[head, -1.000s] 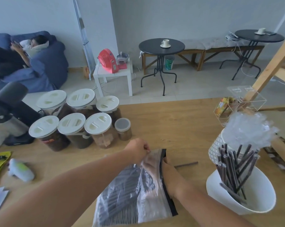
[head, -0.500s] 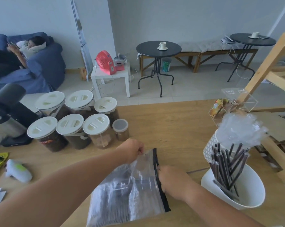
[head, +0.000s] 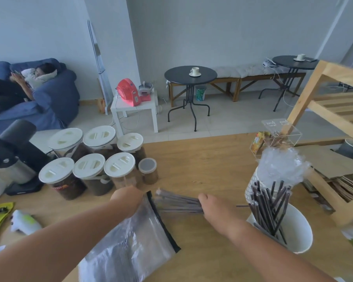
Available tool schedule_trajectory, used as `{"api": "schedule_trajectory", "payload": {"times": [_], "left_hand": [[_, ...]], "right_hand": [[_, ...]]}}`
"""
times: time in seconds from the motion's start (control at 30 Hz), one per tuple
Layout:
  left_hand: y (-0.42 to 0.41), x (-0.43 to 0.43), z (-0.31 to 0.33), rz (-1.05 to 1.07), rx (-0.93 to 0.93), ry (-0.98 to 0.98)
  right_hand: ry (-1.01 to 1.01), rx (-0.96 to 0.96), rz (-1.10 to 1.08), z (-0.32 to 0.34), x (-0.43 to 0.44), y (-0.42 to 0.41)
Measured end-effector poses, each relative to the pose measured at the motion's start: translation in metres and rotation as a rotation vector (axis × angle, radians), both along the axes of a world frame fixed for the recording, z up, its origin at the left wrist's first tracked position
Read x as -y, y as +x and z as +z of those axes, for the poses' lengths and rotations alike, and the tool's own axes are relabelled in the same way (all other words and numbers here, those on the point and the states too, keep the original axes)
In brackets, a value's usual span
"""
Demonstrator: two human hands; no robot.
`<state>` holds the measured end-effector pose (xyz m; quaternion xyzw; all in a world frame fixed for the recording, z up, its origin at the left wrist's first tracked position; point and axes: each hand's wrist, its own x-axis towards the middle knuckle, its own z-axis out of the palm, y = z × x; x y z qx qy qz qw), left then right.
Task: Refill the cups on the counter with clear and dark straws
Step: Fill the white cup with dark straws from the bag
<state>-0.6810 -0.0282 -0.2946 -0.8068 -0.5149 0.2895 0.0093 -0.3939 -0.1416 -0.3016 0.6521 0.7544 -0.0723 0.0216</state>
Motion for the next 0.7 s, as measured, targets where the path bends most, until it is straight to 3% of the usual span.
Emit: {"api": "schedule_trajectory", "payload": {"times": [0.2,0.37,0.5,0.6,0.7], "left_hand": [[0.031,0.017,0.034,0.16,0.019,0.179],[0.044,0.013,0.063,0.147,-0.061,-0.049],[0.047,0.017,0.06,0.048,0.049,-0.243],[0.055,0.015,0.071,0.173,0.43,-0.325],[0.079,0.023,0.116,0.305,1.173,-0.493]], "right_hand": [[0.299,-0.01,-0.205,0.02,-0.016,-0.011],[0.408,-0.025,-0.325,0.043,-0.03,-0.016],[0.477,-0.037,-0.353,0.063,-0.039,-0.015],[0.468,-0.158,-0.312,0.08,-0.041,-0.014],[0.426,-0.423,-0.256,0.106,-0.038,-0.018]]}}
